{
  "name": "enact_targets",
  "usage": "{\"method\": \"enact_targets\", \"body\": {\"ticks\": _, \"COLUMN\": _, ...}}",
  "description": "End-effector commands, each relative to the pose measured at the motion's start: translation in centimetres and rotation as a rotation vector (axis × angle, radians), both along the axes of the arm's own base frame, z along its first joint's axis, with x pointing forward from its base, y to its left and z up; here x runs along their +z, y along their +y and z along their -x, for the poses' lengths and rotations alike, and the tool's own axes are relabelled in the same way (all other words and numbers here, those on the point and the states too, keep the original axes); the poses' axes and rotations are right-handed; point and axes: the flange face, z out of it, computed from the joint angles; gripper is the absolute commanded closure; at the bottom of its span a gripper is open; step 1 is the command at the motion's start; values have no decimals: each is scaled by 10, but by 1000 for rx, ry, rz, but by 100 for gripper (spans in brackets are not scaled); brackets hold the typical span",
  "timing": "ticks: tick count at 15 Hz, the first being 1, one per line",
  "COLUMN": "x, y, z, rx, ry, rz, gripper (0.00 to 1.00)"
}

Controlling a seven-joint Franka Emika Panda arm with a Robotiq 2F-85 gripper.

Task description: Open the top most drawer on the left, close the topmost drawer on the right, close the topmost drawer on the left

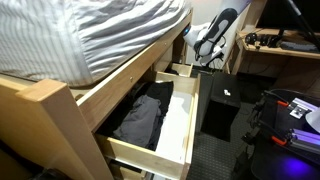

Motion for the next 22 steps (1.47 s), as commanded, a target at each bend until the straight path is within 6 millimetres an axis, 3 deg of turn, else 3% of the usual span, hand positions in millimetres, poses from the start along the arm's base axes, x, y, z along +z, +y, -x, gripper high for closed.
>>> {"method": "enact_targets", "body": {"ticks": 1, "x": 7, "y": -19, "z": 50, "rx": 117, "ry": 164, "rz": -53, "gripper": 0}}
{"method": "enact_targets", "body": {"ticks": 2, "x": 7, "y": -28, "z": 59, "rx": 133, "ry": 221, "rz": -28, "gripper": 0}}
{"method": "enact_targets", "body": {"ticks": 3, "x": -7, "y": -20, "z": 36, "rx": 88, "ry": 155, "rz": -1, "gripper": 0}}
{"method": "enact_targets", "body": {"ticks": 5, "x": -7, "y": -30, "z": 51, "rx": 105, "ry": 204, "rz": 3, "gripper": 0}}
{"method": "enact_targets", "body": {"ticks": 6, "x": -14, "y": -24, "z": 53, "rx": 140, "ry": 237, "rz": -11, "gripper": 0}}
{"method": "enact_targets", "body": {"ticks": 7, "x": -25, "y": -13, "z": 55, "rx": 169, "ry": 247, "rz": -5, "gripper": 0}}
{"method": "enact_targets", "body": {"ticks": 10, "x": -76, "y": 52, "z": 73, "rx": 338, "ry": 351, "rz": -11, "gripper": 0}}
{"method": "enact_targets", "body": {"ticks": 13, "x": -115, "y": 93, "z": 87, "rx": 455, "ry": 451, "rz": 1, "gripper": 0}}
{"method": "enact_targets", "body": {"ticks": 14, "x": -103, "y": 84, "z": 78, "rx": 400, "ry": 407, "rz": -11, "gripper": 0}}
{"method": "enact_targets", "body": {"ticks": 15, "x": -115, "y": 95, "z": 84, "rx": 428, "ry": 428, "rz": -5, "gripper": 0}}
{"method": "enact_targets", "body": {"ticks": 17, "x": -120, "y": 99, "z": 89, "rx": 440, "ry": 447, "rz": 7, "gripper": 0}}
{"method": "enact_targets", "body": {"ticks": 18, "x": -112, "y": 121, "z": 61, "rx": 413, "ry": 396, "rz": 0, "gripper": 0}}
{"method": "enact_targets", "body": {"ticks": 22, "x": -107, "y": 132, "z": 27, "rx": 297, "ry": 198, "rz": -109, "gripper": 0}}
